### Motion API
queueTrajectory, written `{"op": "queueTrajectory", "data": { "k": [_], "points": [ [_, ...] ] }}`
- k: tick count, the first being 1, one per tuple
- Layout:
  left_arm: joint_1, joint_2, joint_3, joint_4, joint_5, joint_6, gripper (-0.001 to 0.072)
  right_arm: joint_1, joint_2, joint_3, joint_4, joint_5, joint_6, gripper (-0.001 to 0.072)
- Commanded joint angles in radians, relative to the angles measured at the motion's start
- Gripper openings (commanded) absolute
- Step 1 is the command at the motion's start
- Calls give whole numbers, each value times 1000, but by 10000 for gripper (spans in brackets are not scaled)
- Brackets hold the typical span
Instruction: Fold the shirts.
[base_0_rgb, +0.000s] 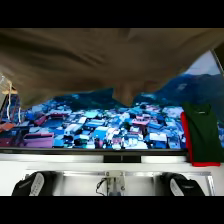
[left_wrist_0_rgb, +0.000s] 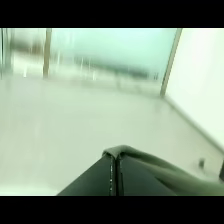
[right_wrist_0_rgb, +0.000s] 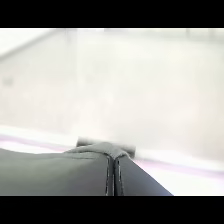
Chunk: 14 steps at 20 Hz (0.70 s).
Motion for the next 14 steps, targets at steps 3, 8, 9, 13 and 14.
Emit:
{"op": "queueTrajectory", "data": {
  "k": [3,8,9,13,14],
  "points": [
    [1,137,120,219,-113,-259,27,2,177,123,-76,79,83,64],
    [0,125,89,280,-248,-255,28,2,150,123,-151,201,127,64],
    [0,125,69,280,-242,-255,28,2,130,123,-146,205,140,64],
    [0,125,-109,280,-254,-253,27,2,-5,122,-164,321,143,64],
    [0,124,-182,279,-253,-233,28,2,-58,114,-168,389,143,65]
  ]
}}
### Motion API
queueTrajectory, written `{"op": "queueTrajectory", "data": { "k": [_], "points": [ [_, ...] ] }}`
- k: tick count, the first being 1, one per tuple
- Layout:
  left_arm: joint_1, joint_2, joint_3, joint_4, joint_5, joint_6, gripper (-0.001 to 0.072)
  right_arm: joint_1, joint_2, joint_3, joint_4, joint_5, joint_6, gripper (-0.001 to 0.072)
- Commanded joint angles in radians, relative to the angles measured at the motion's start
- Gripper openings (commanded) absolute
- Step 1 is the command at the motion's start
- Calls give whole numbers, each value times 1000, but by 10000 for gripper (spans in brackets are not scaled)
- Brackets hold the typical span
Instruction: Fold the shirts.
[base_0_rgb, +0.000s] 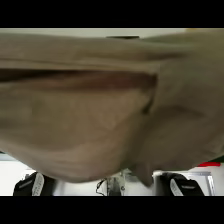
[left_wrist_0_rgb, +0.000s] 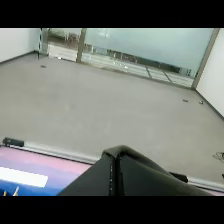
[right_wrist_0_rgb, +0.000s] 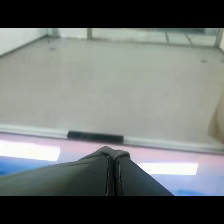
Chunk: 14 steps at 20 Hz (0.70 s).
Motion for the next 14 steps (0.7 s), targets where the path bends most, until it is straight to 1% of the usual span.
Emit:
{"op": "queueTrajectory", "data": {
  "k": [1,3,4,5,6,7,8,9,11,12,14],
  "points": [
    [1,-4,-217,7,-19,56,28,1,-156,-32,-20,212,9,65],
    [-1,-27,-408,-20,-32,137,28,1,-267,-142,-18,323,11,64],
    [-9,-47,-504,-45,-36,176,27,1,-310,-224,-5,336,15,65],
    [-27,-78,-600,-61,-28,196,26,1,-351,-325,7,298,14,65],
    [-59,-119,-681,-64,8,203,26,3,-385,-420,6,208,14,64],
    [-96,-167,-736,-64,72,211,26,9,-426,-503,7,78,14,64],
    [-142,-232,-767,-64,158,239,25,21,-475,-551,11,-62,14,64],
    [-181,-303,-767,-63,235,261,25,33,-528,-561,10,-173,13,64],
    [-243,-473,-717,-64,378,263,26,64,-624,-560,11,-407,16,64],
    [-261,-565,-669,-64,427,263,26,80,-662,-560,11,-526,30,64],
    [-272,-726,-562,-66,451,259,26,101,-719,-560,11,-707,88,64]
  ]
}}
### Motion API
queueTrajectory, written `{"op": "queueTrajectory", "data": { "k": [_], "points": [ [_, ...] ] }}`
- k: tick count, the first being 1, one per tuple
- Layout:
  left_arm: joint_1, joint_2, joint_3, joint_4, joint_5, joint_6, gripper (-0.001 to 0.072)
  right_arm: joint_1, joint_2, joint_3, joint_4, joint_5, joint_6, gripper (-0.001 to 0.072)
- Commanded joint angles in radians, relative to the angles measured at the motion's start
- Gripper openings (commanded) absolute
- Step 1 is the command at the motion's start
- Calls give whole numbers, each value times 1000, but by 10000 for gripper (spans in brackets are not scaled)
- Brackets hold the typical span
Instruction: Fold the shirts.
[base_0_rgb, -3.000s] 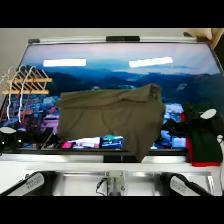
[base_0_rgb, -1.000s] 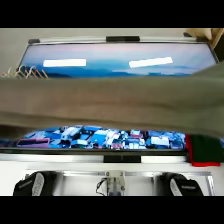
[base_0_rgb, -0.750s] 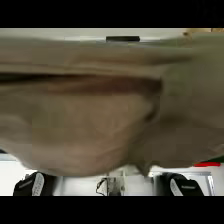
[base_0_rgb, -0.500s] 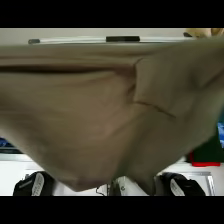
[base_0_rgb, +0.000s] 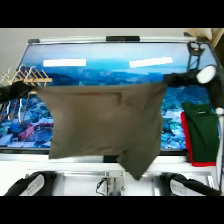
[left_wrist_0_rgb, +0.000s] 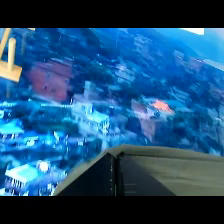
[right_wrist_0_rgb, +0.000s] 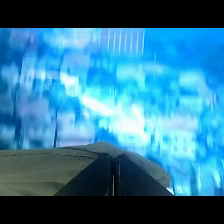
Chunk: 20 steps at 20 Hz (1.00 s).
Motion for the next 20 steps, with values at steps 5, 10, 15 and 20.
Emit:
{"op": "queueTrajectory", "data": {
  "k": [5,10,15,20],
  "points": [
    [-77,-488,281,-54,93,-26,28,23,-208,-28,5,-381,151,65],
    [-90,-545,283,-42,10,-10,29,23,-210,-28,-3,-77,134,65],
    [-69,-546,275,11,-251,15,29,23,-172,-34,-72,276,91,65],
    [-69,-568,206,61,-285,15,29,23,-185,-82,-71,275,99,65]
  ]
}}
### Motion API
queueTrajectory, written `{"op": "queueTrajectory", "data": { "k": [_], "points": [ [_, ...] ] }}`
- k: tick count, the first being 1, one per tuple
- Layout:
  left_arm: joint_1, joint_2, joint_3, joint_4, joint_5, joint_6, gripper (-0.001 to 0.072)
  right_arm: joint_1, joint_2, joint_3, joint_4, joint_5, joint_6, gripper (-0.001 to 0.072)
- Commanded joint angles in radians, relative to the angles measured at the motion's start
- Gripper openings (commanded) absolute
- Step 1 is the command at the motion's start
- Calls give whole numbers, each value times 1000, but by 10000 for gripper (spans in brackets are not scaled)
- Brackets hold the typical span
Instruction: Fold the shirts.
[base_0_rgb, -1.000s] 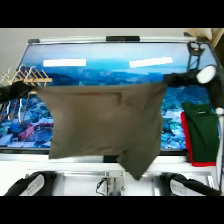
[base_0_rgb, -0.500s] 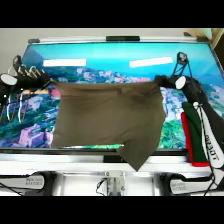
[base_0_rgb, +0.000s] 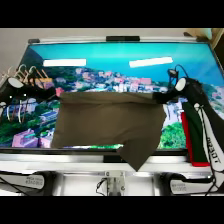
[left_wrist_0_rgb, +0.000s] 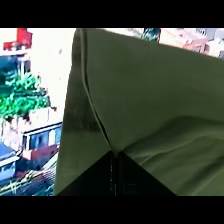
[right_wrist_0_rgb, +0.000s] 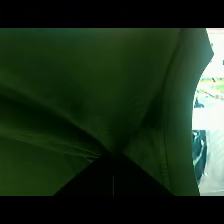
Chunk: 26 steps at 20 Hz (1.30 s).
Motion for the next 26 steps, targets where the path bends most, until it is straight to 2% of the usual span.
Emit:
{"op": "queueTrajectory", "data": {
  "k": [1,5,10,12,16,22,24,25,26],
  "points": [
    [3,-21,-26,29,-44,5,29,-1,-8,-18,-13,57,0,65],
    [53,-31,-16,27,-20,4,29,-1,-5,-17,-86,29,12,65],
    [71,-33,-12,17,-32,5,28,-1,-5,-17,-66,-62,59,65],
    [72,-33,-11,17,-84,5,29,0,0,-17,-61,-32,59,64],
    [88,-32,21,21,-284,42,29,-1,46,-18,-71,99,85,64],
    [72,-94,16,24,-278,26,29,0,-2,-21,-70,140,142,65],
    [61,-115,17,24,-288,26,34,0,-15,-21,-44,131,153,93],
    [59,-116,18,25,-298,26,116,0,-12,-18,-29,127,152,102],
    [60,-114,23,25,-322,26,351,0,-4,-10,-26,138,152,319]
  ]
}}
